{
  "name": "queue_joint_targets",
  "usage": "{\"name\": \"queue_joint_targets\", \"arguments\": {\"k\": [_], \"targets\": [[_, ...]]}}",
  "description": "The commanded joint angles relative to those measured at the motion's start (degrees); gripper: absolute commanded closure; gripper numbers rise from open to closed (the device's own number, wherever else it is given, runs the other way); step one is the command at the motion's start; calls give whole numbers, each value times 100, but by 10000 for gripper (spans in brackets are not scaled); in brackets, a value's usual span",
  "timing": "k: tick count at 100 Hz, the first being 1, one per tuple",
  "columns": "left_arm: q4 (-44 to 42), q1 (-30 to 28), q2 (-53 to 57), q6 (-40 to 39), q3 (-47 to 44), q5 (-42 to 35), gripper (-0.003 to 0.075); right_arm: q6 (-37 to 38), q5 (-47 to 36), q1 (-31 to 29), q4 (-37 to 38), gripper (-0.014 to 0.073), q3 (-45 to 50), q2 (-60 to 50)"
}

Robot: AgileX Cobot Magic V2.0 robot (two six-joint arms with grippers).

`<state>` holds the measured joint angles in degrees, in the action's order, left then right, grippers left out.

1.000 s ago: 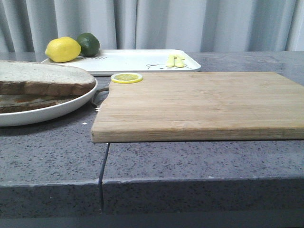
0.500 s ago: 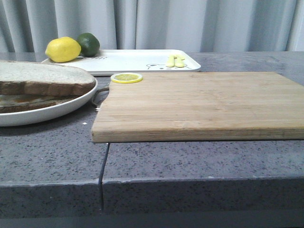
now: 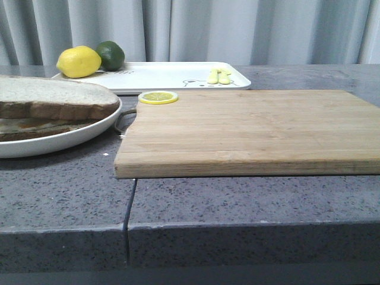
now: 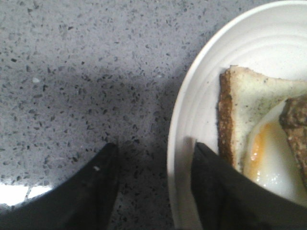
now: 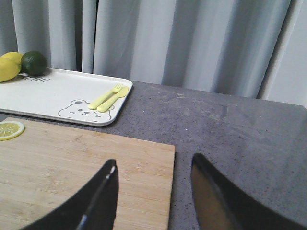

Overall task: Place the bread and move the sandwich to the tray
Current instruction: 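Lower the left gripper to the rim of the white plate, then grip the plate rim with the left gripper and lift it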

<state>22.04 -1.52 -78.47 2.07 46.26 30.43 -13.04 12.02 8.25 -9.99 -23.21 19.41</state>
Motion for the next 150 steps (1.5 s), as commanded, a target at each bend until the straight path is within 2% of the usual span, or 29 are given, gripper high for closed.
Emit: {"name": "queue_joint_targets", "arguments": {"k": [1,30,50,58,101,118,150], "targets": [[112,6,113,-60,114,-92,501,2,-466,-23,39,228,-150,36],[348,6,113,-60,114,-77,739,2,-466,-23,39,228,-150,36],[421,6,123,-60,126,-45,739,2,-466,-23,39,228,-150,36],[712,-47,123,-60,126,35,739,2,-466,-23,39,228,-150,36],[1511,-1038,940,-9,206,582,739,2,-466,-23,39,228,-150,36],[1871,-1178,1137,3,569,895,739,2,-466,-23,39,228,-150,36],[3499,-1178,863,869,1407,973,739,2,-466,-23,39,228,-150,36]]}}
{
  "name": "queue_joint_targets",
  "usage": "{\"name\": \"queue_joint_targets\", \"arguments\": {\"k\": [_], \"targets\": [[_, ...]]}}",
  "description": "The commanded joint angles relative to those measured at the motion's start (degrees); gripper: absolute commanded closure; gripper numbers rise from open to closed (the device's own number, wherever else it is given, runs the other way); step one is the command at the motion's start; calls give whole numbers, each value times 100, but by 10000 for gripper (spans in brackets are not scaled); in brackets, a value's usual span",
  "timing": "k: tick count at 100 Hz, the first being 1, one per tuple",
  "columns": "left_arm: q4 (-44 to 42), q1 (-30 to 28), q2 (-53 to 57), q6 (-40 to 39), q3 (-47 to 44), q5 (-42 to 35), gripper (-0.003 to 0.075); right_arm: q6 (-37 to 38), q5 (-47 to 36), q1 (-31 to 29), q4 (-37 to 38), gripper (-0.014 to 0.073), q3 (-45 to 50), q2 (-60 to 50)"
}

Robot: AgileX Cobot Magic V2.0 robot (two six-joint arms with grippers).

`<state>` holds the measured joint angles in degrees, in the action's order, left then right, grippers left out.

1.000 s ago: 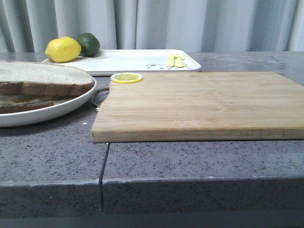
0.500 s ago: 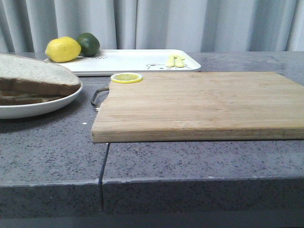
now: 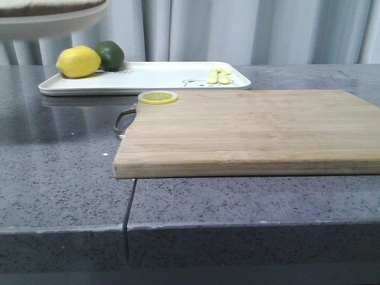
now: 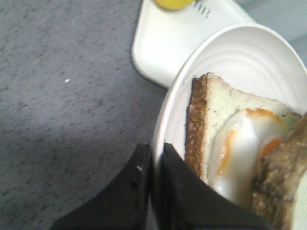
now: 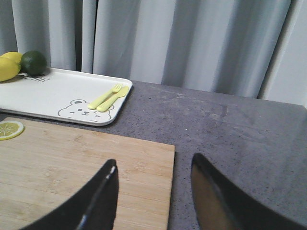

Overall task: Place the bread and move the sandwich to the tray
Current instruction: 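Grip the plate rim with the left gripper and lift it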

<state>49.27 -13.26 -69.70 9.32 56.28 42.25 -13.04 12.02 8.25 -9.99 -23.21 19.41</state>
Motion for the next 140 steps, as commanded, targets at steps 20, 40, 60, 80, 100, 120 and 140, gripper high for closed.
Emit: {"name": "queue_joint_targets", "arguments": {"k": [20,40,60,80,100,120,140], "targets": [[1012,212,-760,187,1031,-59,739,2,-466,-23,39,228,-150,36],[1012,724,-1688,187,1997,-79,739,2,-466,-23,39,228,-150,36],[1012,973,-2693,135,3154,46,739,2,-460,-23,39,228,-150,36],[991,1060,-3678,-27,4450,404,739,2,-328,-23,39,228,-150,36],[584,1256,-4412,-464,5549,530,739,2,-289,-23,39,228,-150,36],[156,1485,-5035,-804,6445,742,739,2,-289,-23,39,228,-150,36],[145,1540,-5469,-1028,6863,746,739,2,-233,-23,39,228,-150,36]]}}
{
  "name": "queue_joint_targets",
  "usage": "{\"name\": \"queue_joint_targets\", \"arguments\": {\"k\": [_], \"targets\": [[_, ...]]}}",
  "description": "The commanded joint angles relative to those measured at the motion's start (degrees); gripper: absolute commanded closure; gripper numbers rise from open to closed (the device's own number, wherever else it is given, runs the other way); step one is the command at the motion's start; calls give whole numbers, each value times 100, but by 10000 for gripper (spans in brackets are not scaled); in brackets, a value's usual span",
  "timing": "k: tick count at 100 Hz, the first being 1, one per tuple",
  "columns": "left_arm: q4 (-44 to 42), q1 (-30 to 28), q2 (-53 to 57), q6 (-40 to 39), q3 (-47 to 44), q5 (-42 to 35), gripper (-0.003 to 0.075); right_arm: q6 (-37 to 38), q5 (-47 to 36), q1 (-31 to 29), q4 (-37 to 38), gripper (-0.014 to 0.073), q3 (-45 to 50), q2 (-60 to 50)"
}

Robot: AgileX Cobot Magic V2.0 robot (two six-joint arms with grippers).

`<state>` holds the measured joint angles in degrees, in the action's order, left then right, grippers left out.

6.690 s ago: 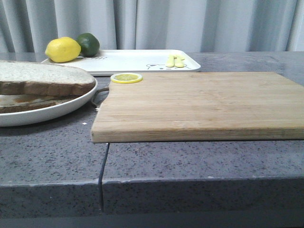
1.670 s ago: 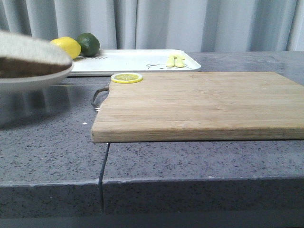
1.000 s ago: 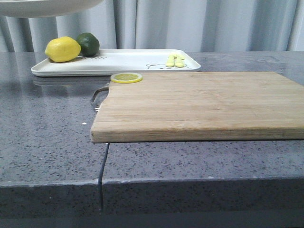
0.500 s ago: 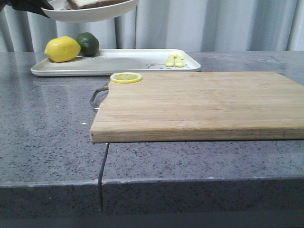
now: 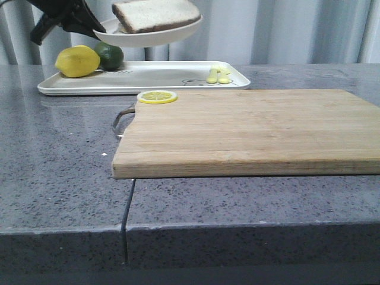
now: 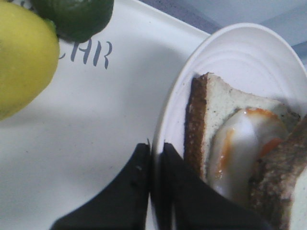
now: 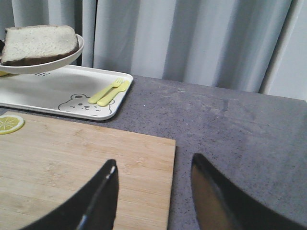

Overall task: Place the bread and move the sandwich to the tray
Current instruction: 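Grip the plate rim with the left gripper and lift it, then carry the plate over the bear tray and lower it with the left gripper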

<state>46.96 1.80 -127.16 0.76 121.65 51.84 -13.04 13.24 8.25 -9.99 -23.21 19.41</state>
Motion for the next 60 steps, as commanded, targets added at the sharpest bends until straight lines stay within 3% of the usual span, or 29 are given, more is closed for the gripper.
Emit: {"name": "queue_joint_targets", "arguments": {"k": [1,34,60], "targets": [[376,35,260,-172,327,-229,739,2,-355,-23,39,228,-150,36],[376,35,-106,-241,372,-279,739,2,-331,-23,39,228,-150,42],[-93,56,-194,-532,372,-389,740,2,-327,-23,39,228,-150,47]]}}
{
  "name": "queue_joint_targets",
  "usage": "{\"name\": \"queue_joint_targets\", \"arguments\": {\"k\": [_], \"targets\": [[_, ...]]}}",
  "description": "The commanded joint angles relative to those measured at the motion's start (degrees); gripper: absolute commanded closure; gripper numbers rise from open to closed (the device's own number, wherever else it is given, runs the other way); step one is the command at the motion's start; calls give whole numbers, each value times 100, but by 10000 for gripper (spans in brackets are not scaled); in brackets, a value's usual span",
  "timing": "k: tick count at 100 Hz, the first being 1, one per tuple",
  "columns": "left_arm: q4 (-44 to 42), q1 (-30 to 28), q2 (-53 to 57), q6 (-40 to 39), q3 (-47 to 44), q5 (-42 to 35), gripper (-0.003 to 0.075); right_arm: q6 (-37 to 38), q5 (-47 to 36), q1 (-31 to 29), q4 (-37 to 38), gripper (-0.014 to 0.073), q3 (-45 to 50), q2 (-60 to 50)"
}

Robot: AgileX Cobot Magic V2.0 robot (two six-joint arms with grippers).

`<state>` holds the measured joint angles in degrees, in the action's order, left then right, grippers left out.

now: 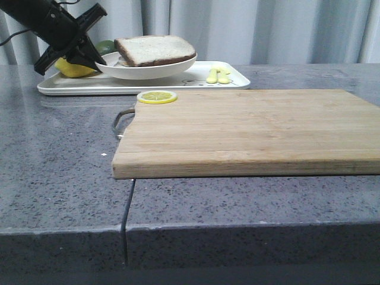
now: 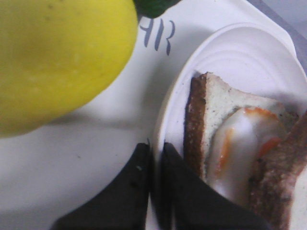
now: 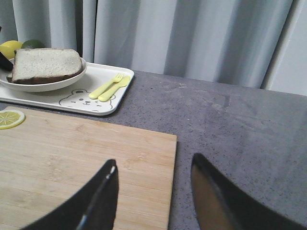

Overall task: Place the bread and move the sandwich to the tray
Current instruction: 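Carry the plate over the bear tray and lower it with the left gripper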

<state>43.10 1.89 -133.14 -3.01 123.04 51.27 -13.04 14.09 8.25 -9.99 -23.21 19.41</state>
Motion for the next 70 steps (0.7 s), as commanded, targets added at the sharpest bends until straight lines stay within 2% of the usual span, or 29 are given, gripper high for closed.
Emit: {"name": "queue_joint_targets", "arguments": {"k": [1,31,70], "targets": [[288,46,405,-156,233,-332,740,2,-412,-23,39,228,-150,47],[250,121,363,-283,233,-532,740,2,-412,-23,39,228,-150,47],[250,160,198,-308,233,-413,740,2,-412,-23,39,228,-150,47]]}}
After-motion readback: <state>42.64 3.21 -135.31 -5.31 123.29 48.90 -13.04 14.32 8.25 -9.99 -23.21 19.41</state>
